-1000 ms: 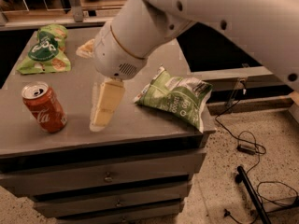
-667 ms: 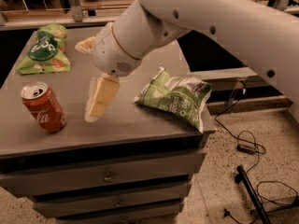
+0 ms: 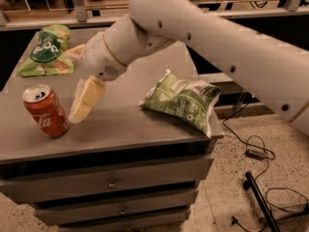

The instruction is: Move coke can near green rice chip bag

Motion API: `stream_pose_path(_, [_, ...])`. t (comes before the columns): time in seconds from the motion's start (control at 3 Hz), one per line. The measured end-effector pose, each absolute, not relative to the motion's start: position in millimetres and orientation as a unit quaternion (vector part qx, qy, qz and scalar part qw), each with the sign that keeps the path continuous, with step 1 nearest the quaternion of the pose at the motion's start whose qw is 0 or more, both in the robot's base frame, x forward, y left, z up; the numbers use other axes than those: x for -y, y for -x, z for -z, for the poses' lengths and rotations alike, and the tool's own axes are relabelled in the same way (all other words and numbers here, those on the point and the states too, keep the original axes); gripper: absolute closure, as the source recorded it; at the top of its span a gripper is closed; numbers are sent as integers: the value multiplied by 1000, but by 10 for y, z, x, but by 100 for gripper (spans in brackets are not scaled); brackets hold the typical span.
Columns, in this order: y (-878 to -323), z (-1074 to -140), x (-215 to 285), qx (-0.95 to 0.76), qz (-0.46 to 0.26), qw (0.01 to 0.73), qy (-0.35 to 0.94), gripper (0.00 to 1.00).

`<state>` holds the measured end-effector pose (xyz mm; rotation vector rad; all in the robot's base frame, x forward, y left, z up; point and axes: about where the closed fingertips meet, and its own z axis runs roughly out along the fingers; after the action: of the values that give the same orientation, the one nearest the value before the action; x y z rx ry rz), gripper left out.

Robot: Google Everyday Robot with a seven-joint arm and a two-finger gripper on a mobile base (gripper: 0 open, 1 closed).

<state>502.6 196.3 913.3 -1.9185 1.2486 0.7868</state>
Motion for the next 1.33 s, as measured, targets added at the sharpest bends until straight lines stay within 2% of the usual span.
stream_pose_path(0.67, [-4846, -9043, -2269, -467, -370, 339, 728, 0])
stream_pose_path(1.0, [-4745, -9036, -2497, -440, -409, 321, 732, 18])
stream_pose_path(1.33, [-4632, -9086, -2735, -401, -453, 313, 732, 49])
